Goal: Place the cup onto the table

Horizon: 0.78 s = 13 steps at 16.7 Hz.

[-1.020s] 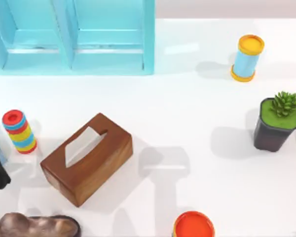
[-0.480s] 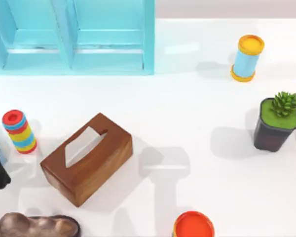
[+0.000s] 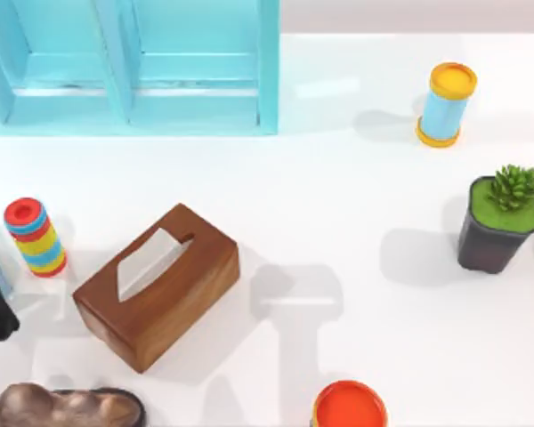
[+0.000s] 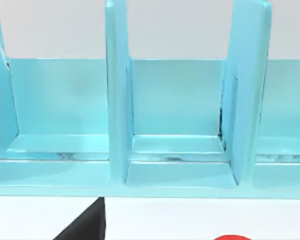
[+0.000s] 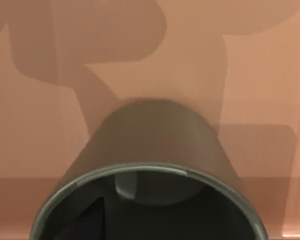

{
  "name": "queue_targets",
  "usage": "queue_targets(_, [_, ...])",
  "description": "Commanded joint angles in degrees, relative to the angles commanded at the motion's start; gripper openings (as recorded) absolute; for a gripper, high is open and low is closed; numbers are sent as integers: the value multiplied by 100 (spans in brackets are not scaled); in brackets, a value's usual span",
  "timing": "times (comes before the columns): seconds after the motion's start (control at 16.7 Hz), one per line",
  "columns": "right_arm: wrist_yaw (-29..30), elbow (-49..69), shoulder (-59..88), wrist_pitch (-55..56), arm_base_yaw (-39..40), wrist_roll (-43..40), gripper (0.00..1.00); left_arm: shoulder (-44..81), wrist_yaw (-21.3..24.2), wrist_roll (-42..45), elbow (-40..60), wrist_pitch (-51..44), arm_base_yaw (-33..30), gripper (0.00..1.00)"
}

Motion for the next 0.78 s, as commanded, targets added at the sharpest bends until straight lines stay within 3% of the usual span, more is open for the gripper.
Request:
queue_targets(0.42, [0, -275, 102, 365, -6, -5, 100, 0, 0, 0, 0, 0, 0, 100])
queue_targets(0.78, [0, -275, 102, 365, -6, -5, 55, 0, 0, 0, 0, 0, 0, 100])
